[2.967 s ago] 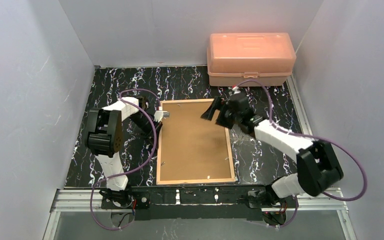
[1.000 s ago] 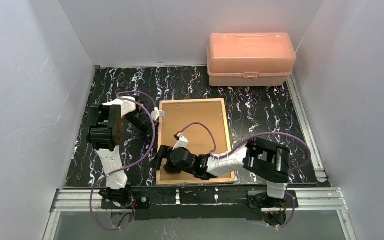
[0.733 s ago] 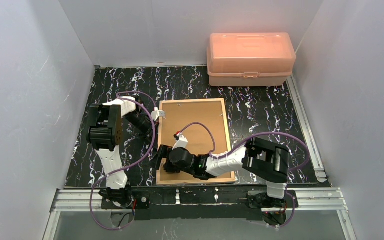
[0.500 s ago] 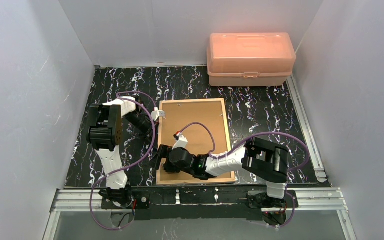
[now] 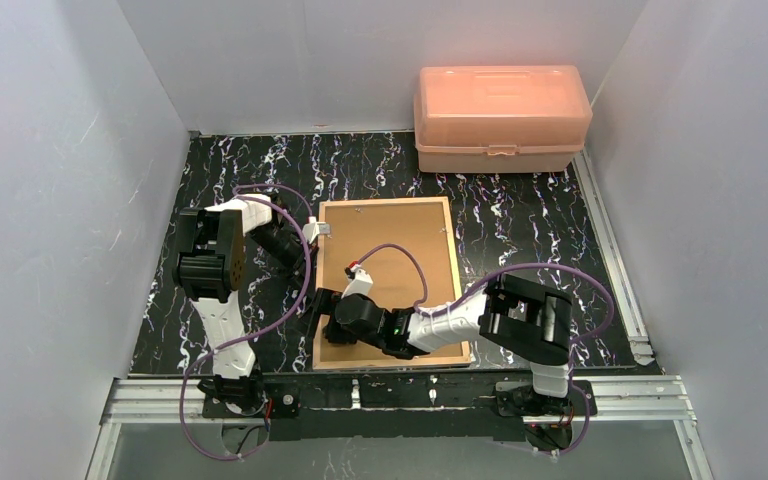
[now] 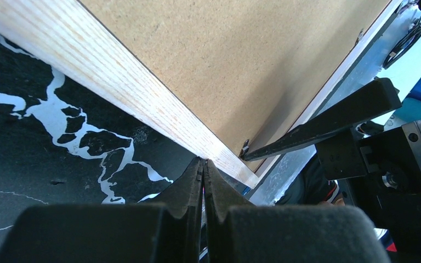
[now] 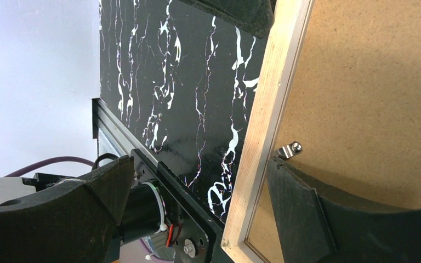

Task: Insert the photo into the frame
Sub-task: Install the photo frame at the center of the board.

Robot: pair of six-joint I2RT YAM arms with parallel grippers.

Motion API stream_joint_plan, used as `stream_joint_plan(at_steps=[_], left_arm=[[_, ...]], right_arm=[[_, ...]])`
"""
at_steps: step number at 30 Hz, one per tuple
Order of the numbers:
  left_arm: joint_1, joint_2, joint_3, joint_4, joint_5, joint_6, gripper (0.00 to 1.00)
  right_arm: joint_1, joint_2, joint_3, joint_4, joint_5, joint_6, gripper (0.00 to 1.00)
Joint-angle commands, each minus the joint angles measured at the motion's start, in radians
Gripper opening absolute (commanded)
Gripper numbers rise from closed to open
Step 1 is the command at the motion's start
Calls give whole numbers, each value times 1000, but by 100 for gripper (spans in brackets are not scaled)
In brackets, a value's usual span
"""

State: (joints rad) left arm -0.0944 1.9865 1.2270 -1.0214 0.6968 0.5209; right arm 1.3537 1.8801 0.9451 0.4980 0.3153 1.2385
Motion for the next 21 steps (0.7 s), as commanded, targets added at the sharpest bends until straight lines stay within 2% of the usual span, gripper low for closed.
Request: stream_joint_plan(at_steps=[1, 11, 15, 21], left_arm=[[-2, -19, -18, 11, -16, 32, 0], [-2, -27, -20, 5, -19, 34, 0], [-2, -37, -21, 2, -25, 36, 0], [-2, -34, -13, -4, -26, 34, 0]], right_arm=[[-6, 27, 23, -29, 29, -5, 99], [-20, 36, 21, 10, 4, -24, 98], [-11, -18, 29, -37, 3, -73, 99], [11, -74, -30, -57, 57, -25, 98]])
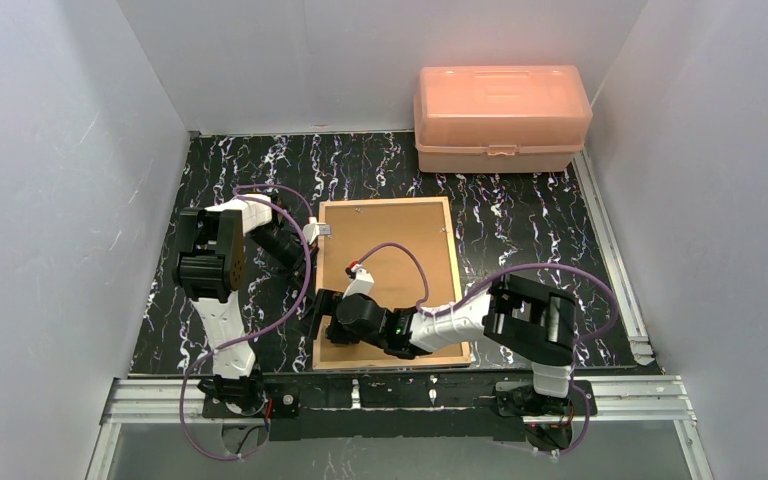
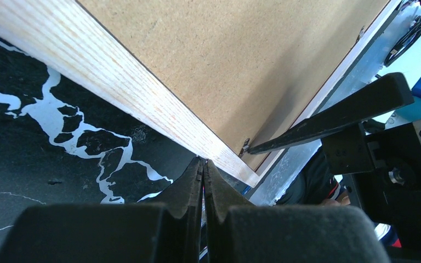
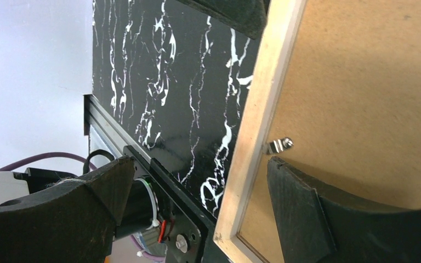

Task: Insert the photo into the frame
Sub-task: Install the photo frame at the center of the board.

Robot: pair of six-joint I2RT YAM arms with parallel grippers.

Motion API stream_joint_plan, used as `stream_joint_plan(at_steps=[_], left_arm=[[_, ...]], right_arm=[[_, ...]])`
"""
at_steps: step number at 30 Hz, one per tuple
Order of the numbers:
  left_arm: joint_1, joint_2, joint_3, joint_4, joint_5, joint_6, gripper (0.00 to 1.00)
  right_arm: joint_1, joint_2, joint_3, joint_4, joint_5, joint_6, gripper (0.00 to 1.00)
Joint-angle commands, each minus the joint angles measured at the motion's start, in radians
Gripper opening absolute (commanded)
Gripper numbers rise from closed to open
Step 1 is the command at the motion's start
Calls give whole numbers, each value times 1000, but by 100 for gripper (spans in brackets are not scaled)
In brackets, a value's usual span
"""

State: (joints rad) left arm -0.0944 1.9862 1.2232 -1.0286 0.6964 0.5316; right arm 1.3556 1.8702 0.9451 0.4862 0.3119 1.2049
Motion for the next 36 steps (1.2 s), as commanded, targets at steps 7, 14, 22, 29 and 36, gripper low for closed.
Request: stream_joint_plan(at_steps=[7, 14, 22, 29, 36], left_arm=[[-3, -39, -8, 4, -20, 18, 0], [-3, -38, -10, 2, -8, 19, 0], [-2, -33, -8, 0, -6, 21, 0], [-3, -35, -10, -7, -6, 25, 0], [-3, -31, -11, -10, 3, 24, 0]], right_arm=[[8, -54, -17, -69, 74, 5, 98], [2, -8, 8, -52, 64, -1, 98], [-7, 10, 7, -28, 66, 2, 98], [-14, 19, 10, -13, 71, -4, 98], [-19, 35, 16, 4, 60, -4, 97]])
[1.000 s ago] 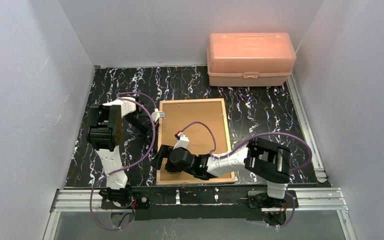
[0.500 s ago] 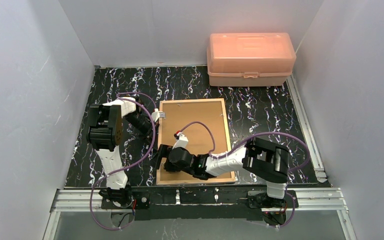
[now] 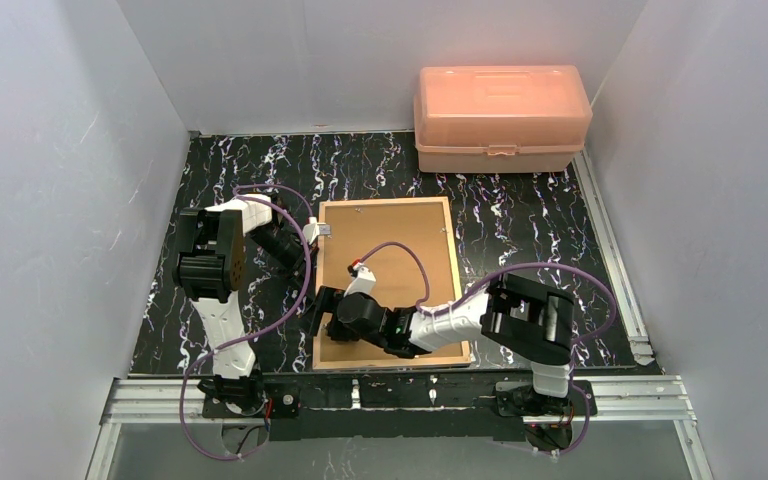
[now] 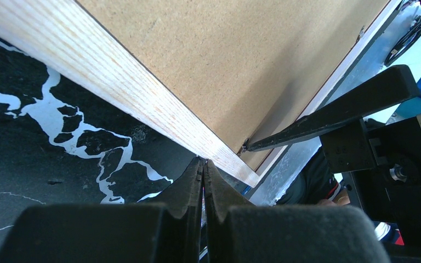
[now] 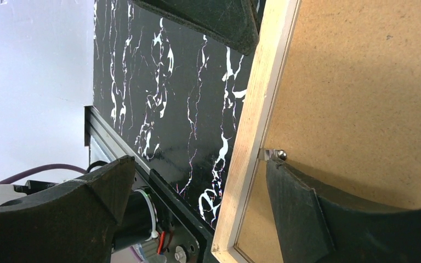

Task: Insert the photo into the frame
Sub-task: Install the photo frame at the center of the board.

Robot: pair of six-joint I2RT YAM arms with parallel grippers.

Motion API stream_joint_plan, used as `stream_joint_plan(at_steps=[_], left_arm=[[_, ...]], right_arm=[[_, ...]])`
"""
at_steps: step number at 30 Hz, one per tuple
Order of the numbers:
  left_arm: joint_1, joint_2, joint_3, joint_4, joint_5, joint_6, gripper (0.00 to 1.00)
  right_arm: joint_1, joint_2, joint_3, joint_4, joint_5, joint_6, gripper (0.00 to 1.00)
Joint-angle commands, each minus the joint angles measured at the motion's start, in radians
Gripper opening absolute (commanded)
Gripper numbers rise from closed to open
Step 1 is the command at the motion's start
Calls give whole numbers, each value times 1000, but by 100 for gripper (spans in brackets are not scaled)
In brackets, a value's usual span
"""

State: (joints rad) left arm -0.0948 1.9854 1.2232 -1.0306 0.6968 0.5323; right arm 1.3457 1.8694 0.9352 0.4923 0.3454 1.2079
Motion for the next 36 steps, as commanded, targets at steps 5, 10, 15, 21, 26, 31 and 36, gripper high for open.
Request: stream_joint_plan(at_steps=[5, 10, 15, 21, 26, 31, 36], left_arm=[[-3, -25, -13, -9, 3, 26, 0], [-3, -27, -10, -8, 0, 26, 0], [-3, -32, -1, -29, 1, 38, 0], [1, -45, 7, -42, 7, 39, 0], [1, -34, 17, -40, 19, 20, 0], [1, -33, 19, -39, 18, 15, 0], [1, -31, 15, -34, 17, 12, 0]], right_arm=[[-11, 49, 39, 1, 16, -6, 97], [-11, 41, 40, 0, 10, -8, 97], [-14, -37, 9, -11, -6, -47, 97], [-29, -173, -24, -27, 19, -163, 99], [-88, -101, 21, -6, -100, -222, 99], [-119, -20, 79, -30, -221, -287, 99], [-134, 21, 91, -34, -303, -295, 98]])
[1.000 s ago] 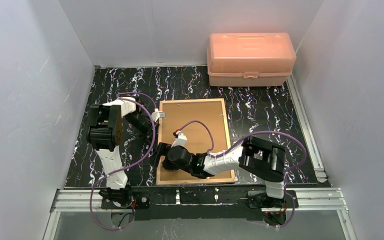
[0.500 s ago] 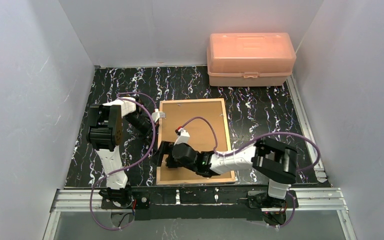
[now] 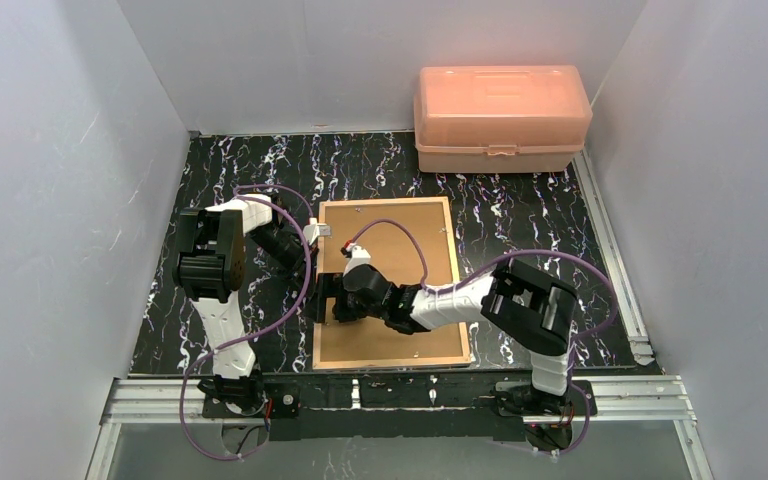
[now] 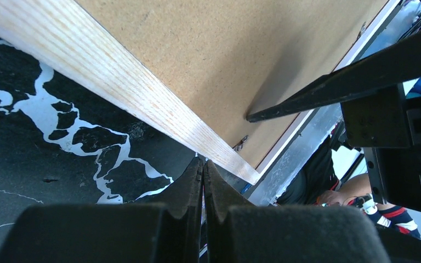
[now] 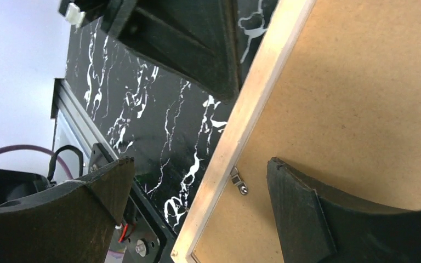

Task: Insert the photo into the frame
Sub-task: Install the photo frame at the center of the board.

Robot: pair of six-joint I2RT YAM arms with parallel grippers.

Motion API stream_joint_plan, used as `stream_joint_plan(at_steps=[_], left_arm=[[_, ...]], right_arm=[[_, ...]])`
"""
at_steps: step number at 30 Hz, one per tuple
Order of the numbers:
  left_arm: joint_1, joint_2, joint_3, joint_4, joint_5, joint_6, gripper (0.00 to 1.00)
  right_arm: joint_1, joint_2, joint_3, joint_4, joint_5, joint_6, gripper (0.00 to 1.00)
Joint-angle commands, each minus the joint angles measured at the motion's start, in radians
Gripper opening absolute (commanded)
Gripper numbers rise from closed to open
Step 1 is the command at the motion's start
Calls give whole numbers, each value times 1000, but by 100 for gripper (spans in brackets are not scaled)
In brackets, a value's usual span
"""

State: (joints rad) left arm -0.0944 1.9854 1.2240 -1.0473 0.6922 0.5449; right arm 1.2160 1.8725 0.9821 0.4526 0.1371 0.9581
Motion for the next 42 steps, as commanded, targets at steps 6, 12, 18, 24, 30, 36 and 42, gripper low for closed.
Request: stream_joint_plan(at_steps=[6, 12, 18, 24, 30, 36, 42], left_arm=[[1, -31, 14, -14, 18, -3, 0], [1, -33, 17, -14, 15, -3, 0], [1, -33, 15, -15, 13, -2, 0], [1, -32, 14, -14, 14, 0, 0], [1, -36, 11, -14, 14, 0, 0], [1, -40, 9, -14, 11, -1, 0], [1, -41, 12, -14, 10, -3, 0]], right_arm=[[-4, 52, 42, 36, -167, -16, 98], [9, 66, 27, 50, -182, 8, 97], [14, 64, 20, 52, -176, 22, 96], [20, 66, 22, 53, -180, 29, 96], [20, 58, 26, 44, -164, 20, 96], [-16, 17, 58, 9, -141, -31, 99], [-26, -86, 33, -45, -74, -84, 99]])
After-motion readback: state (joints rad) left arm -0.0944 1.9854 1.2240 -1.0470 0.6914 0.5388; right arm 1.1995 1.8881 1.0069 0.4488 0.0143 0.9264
